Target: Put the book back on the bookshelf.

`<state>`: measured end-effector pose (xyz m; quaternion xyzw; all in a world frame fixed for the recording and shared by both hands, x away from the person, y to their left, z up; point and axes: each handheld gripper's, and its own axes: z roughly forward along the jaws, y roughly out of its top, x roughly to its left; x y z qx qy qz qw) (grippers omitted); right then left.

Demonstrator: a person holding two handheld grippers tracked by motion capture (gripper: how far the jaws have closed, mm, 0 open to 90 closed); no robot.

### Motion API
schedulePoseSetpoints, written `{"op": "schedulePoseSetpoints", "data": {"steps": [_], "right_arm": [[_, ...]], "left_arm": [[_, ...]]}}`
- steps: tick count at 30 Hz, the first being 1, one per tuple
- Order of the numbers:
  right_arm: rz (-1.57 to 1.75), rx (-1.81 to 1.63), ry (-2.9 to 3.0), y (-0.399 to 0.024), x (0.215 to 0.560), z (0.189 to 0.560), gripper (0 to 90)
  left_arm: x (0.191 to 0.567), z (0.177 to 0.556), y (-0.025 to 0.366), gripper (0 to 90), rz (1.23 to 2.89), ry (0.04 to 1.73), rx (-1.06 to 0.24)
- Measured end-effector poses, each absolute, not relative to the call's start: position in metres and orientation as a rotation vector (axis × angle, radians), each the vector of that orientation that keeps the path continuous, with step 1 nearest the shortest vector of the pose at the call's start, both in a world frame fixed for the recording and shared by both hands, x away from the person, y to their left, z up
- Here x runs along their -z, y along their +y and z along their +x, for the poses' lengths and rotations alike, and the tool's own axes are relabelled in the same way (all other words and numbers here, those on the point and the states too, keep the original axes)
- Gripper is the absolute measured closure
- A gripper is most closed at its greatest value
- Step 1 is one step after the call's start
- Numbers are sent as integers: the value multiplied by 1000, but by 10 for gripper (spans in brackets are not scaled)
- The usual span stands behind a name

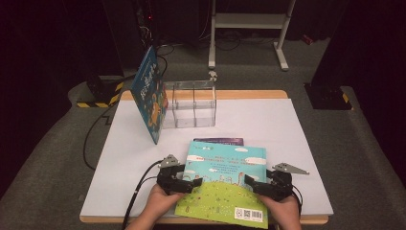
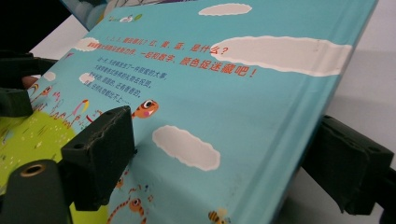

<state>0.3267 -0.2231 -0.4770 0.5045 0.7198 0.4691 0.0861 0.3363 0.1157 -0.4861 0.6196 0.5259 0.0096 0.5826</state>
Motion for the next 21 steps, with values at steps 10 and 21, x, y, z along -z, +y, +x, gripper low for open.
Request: {"op": "schedulePoseSetpoints", "data": {"steps": [10,21], "right_arm": [[1515,-1379,2164,-227,474,321,165],[1493,-1330,2168,-221,458,326,214]], "left_arm": [[485,335,121,128,1434,1250,19],[469,335,122,194,1427,1257,-41]]}}
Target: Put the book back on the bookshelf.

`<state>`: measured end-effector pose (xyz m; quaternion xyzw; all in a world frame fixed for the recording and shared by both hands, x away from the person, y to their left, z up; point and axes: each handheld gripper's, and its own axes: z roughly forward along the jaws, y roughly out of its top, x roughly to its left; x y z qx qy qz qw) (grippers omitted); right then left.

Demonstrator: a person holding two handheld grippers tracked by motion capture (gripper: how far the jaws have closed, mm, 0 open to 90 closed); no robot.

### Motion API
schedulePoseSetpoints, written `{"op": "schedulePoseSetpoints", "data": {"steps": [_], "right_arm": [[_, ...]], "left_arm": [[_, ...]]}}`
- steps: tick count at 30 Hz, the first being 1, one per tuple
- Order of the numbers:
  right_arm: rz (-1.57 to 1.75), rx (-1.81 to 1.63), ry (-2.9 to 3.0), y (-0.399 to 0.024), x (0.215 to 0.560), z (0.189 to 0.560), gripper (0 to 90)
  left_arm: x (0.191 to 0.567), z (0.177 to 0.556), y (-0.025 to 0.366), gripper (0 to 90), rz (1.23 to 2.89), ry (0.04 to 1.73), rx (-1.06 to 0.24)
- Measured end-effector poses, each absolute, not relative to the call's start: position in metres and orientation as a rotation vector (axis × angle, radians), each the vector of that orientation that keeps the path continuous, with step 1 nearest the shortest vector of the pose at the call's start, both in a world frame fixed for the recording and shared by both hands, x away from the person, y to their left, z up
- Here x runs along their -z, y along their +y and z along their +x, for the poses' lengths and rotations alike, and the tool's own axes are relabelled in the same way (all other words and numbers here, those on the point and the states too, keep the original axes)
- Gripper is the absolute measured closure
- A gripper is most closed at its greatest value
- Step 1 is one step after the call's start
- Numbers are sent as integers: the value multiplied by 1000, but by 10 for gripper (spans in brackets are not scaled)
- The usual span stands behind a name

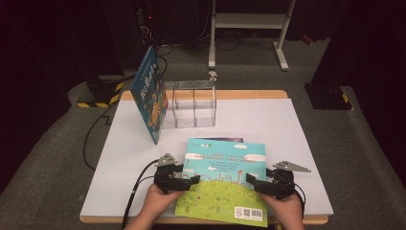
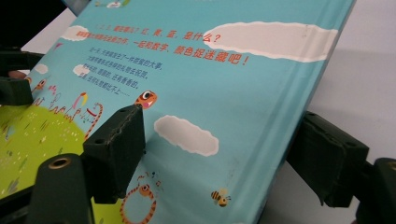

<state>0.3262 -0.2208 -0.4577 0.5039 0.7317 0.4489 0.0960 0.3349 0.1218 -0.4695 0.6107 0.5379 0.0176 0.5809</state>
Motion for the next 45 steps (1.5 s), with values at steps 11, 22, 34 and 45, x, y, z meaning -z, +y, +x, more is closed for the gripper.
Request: {"op": "schedulePoseSetpoints", "data": {"steps": [11,22,34,45], "right_arm": [[1421,-1333,2119,-208,436,346,251],[1352,-1358,2049,-202,416,356,295],[1292,-1379,1994,-193,400,380,319],[1254,-1453,1890,-188,384,394,399]], "left_arm": [[453,347,127,225,1371,1255,-107],[436,360,131,250,1333,1214,-173],[425,380,135,275,1276,1174,-231],[409,395,135,298,1193,1148,-339]]}}
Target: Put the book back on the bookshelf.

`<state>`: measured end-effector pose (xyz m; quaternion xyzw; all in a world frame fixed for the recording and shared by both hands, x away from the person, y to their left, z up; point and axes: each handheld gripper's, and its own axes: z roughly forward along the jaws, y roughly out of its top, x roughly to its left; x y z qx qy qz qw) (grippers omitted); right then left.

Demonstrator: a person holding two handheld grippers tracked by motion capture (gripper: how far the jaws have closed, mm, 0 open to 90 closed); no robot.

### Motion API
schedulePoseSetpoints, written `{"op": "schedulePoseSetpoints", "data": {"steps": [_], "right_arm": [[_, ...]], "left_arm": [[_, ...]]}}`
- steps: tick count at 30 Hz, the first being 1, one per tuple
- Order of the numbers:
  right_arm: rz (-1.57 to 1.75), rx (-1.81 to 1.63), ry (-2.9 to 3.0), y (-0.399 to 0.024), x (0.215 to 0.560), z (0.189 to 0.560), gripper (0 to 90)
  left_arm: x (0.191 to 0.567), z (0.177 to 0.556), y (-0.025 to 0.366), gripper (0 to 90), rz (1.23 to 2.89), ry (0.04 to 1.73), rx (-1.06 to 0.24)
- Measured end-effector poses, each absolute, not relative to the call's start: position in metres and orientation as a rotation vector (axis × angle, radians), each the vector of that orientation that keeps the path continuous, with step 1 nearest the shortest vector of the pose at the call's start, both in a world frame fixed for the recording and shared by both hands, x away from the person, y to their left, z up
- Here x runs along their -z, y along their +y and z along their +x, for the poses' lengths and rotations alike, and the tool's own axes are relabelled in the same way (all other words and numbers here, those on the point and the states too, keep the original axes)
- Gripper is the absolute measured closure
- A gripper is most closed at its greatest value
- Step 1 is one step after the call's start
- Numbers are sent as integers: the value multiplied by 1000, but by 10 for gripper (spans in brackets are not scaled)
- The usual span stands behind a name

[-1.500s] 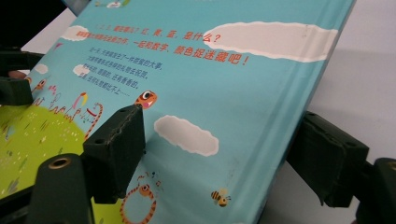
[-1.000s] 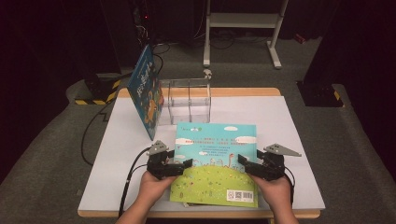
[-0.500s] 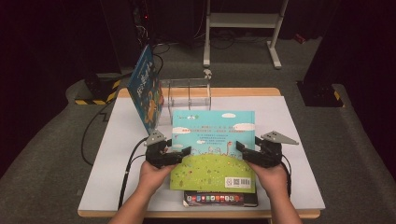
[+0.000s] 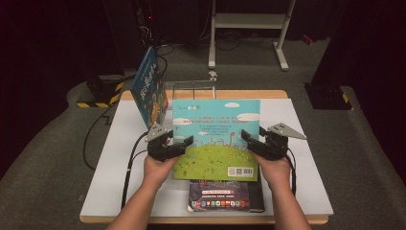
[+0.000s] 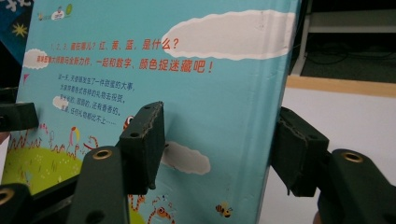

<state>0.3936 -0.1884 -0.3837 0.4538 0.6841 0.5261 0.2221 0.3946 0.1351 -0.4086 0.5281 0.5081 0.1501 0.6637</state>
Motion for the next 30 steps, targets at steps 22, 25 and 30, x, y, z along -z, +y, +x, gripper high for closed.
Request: {"op": "schedulePoseSetpoints", "data": {"steps": [22,25,30], "right_arm": [[1142,-1509,1799,-172,354,403,447],[1144,-1511,1796,-172,354,404,447],[1132,-1519,1776,-171,354,405,444]], "left_arm": [[393,405,143,331,1081,1109,-453],[392,407,144,331,1095,1110,-461],[391,409,144,330,1077,1094,-467]]}}
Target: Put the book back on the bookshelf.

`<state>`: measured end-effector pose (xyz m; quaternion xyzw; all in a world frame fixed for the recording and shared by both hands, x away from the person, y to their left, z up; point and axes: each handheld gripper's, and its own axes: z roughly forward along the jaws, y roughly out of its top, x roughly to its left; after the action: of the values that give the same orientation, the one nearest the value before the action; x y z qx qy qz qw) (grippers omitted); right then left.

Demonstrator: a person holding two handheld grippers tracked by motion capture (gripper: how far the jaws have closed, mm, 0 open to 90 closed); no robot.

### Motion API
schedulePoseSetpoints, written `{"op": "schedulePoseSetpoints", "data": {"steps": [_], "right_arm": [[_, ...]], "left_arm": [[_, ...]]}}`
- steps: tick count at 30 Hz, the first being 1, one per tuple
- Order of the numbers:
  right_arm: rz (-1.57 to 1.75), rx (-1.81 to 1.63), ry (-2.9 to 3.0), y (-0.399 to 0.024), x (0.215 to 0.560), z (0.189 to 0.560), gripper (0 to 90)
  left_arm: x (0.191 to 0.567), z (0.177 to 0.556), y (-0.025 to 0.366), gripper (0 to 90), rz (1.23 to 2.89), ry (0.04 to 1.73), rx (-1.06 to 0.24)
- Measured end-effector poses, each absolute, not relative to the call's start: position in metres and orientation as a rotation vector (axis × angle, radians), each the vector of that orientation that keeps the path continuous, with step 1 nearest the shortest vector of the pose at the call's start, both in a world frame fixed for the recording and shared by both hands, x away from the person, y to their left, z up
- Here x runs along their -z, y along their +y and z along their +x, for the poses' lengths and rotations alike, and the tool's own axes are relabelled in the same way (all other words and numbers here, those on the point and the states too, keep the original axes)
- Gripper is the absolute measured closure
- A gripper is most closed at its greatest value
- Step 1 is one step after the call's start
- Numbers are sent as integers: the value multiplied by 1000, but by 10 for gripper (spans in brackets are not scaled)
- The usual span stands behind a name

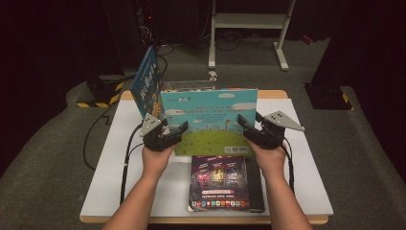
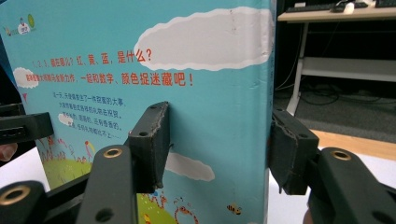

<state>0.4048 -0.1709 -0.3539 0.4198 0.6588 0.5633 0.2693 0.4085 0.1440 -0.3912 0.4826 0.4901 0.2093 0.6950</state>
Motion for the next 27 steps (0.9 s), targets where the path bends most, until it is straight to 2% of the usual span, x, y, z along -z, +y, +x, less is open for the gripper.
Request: {"op": "schedulePoseSetpoints", "data": {"steps": [16,27], "right_arm": [[1103,-1529,1752,-172,351,422,443],[1085,-1541,1753,-177,359,415,443]], "left_arm": [[390,429,142,323,1069,1070,-475],[396,424,140,320,1076,1056,-461]]}}
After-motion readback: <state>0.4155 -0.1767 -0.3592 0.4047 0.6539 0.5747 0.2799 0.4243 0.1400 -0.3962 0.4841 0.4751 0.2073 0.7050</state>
